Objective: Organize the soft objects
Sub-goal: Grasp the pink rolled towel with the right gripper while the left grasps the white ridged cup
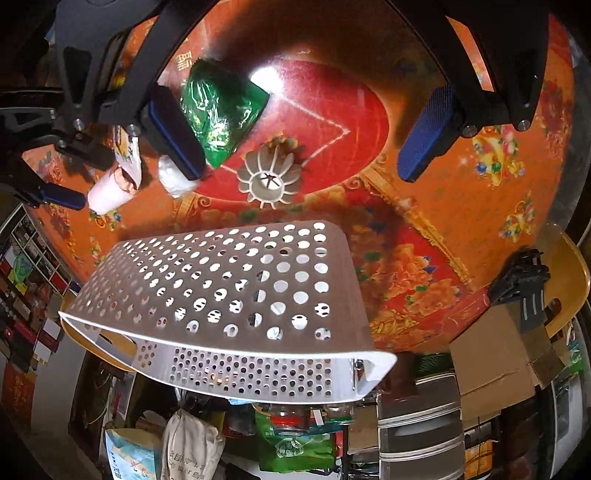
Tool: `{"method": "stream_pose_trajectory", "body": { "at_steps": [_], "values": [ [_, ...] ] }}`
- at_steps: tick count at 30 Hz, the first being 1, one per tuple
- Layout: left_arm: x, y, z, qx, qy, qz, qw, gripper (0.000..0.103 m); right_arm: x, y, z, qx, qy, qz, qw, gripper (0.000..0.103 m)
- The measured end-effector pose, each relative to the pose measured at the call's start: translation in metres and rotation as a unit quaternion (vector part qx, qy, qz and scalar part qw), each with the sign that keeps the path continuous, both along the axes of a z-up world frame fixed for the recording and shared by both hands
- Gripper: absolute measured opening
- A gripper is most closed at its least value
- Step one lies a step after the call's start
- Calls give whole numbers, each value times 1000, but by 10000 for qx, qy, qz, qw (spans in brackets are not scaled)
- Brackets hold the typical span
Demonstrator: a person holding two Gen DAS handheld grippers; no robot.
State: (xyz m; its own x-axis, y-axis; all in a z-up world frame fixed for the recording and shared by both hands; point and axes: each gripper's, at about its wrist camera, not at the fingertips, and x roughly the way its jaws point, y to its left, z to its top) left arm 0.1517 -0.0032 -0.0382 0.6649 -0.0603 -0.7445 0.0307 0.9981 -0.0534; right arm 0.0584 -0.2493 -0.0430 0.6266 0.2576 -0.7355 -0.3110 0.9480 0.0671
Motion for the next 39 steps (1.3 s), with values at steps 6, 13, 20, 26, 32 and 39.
{"method": "stream_pose_trajectory", "body": {
  "at_steps": [6, 13, 20, 26, 32, 39],
  "values": [
    [2, -2, -4, 46, 39, -17, 10000, 103, 13, 11, -9, -204, 145, -32, 9997, 78],
    [8, -6, -9, 93, 98, -76, 9999, 103, 16, 11, -13, -227, 176, -61, 9996, 76],
    [9, -12, -12, 136, 114, -68, 9998, 97, 17, 7, -13, -92, 159, -68, 9998, 74],
    [12, -17, -19, 124, 211, -85, 9997, 61, 16, 1, -12, 54, 132, -120, 9998, 74],
    [7, -24, -21, 50, 140, -179, 9997, 41, 14, 1, -11, 58, 63, -142, 9999, 74],
    [-15, -14, -4, -65, -163, -161, 9997, 41, 8, -4, -6, 195, -117, -162, 9996, 74]
  ]
}}
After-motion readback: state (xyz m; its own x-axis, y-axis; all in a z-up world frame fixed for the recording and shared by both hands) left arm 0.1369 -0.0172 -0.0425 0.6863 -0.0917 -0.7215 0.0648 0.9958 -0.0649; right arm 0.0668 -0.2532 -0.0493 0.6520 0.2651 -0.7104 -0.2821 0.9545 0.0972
